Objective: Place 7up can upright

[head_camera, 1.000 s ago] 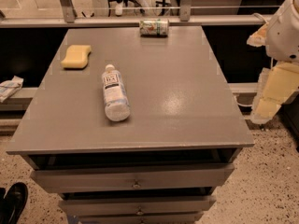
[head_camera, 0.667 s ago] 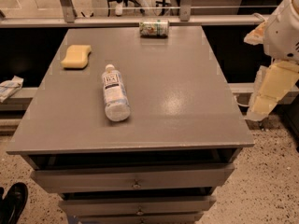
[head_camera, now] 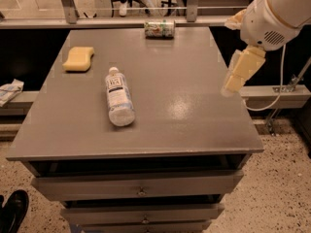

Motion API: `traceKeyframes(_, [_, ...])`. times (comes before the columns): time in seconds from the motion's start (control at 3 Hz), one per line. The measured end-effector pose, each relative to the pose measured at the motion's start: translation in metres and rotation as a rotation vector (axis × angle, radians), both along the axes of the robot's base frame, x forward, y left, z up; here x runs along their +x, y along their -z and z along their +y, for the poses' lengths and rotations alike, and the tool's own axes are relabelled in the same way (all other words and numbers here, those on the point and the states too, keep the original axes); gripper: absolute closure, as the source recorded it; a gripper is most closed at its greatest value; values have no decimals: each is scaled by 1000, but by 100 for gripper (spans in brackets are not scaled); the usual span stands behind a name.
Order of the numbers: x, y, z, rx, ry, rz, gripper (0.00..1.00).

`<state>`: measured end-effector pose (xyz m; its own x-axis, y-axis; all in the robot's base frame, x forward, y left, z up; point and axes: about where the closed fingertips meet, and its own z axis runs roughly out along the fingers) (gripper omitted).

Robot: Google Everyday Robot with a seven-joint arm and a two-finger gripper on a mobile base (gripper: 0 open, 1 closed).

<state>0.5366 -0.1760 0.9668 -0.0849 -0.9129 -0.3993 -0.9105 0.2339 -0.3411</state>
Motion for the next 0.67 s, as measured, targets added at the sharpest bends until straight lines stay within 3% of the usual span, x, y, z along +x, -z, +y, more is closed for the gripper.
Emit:
traceKeyframes(0.33, [60, -3, 22, 93, -8, -66, 0])
traceKeyframes(0.67, [60, -3, 23, 95, -9, -65, 0])
